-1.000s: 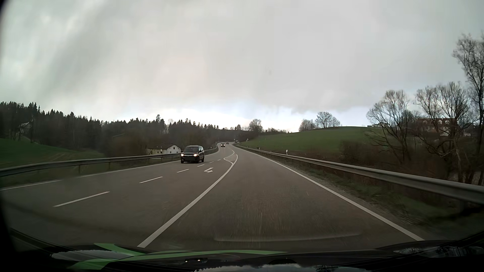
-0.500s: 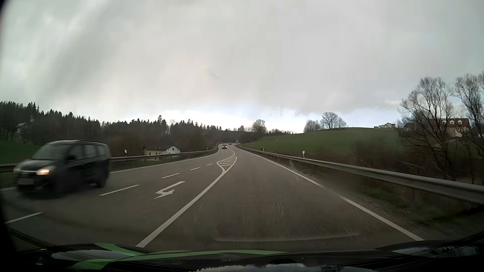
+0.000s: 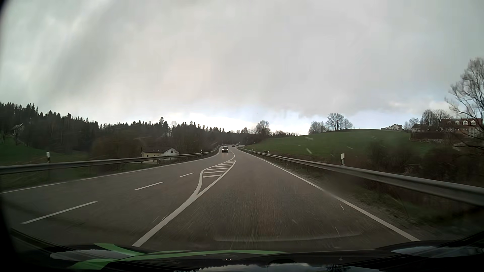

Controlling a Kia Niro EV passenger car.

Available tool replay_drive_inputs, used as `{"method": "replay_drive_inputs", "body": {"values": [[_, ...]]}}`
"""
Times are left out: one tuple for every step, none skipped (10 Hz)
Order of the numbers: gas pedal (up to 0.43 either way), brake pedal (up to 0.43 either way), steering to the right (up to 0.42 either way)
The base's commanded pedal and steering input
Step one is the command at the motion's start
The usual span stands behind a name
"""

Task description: Follow the waypoints while adhering to traffic rules and regulations

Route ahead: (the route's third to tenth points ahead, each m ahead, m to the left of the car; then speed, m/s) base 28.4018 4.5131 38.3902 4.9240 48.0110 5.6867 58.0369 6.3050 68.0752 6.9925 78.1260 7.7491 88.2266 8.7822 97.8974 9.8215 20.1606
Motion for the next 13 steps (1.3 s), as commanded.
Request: {"method": "replay_drive_inputs", "body": {"values": [[0.130,0.000,-0.008],[0.130,0.000,-0.008],[0.130,0.000,-0.009],[0.130,0.000,-0.009],[0.130,0.000,-0.009],[0.130,0.000,-0.009],[0.130,0.000,-0.010],[0.130,0.000,-0.010],[0.130,0.000,-0.010],[0.130,0.000,-0.010],[0.130,0.000,-0.010],[0.130,0.000,-0.010],[0.130,0.000,-0.010]]}}
